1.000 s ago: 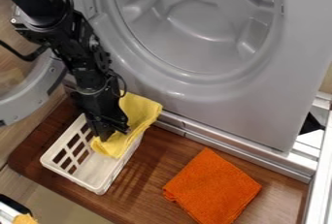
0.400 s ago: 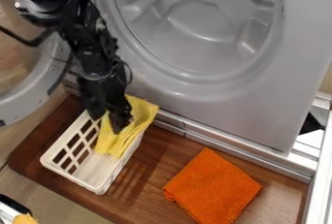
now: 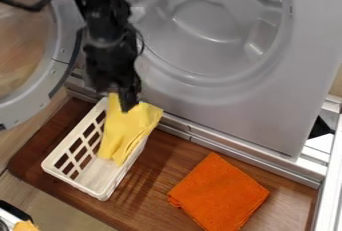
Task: Take the yellow cloth out of the washing machine and put it in the white basket
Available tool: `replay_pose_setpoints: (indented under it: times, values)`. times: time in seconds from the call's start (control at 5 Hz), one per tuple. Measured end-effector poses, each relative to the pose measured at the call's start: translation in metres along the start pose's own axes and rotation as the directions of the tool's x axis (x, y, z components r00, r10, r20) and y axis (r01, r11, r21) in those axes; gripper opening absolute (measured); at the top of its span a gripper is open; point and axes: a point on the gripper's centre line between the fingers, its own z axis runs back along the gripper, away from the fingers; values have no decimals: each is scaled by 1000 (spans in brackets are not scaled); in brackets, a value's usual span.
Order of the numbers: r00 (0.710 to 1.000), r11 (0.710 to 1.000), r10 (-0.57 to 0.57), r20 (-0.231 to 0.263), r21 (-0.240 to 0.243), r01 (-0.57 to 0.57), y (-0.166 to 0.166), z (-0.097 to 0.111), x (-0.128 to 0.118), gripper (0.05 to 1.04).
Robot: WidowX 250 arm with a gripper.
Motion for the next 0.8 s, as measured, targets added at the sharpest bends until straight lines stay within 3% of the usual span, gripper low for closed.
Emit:
replay_pose_setpoints:
  times: [0.2, 0.8]
  values:
    - [998, 1000, -2, 65, -4, 2, 1, 25, 11, 1000]
    - [998, 1000, 5, 68, -3, -5, 3, 26, 10, 1000]
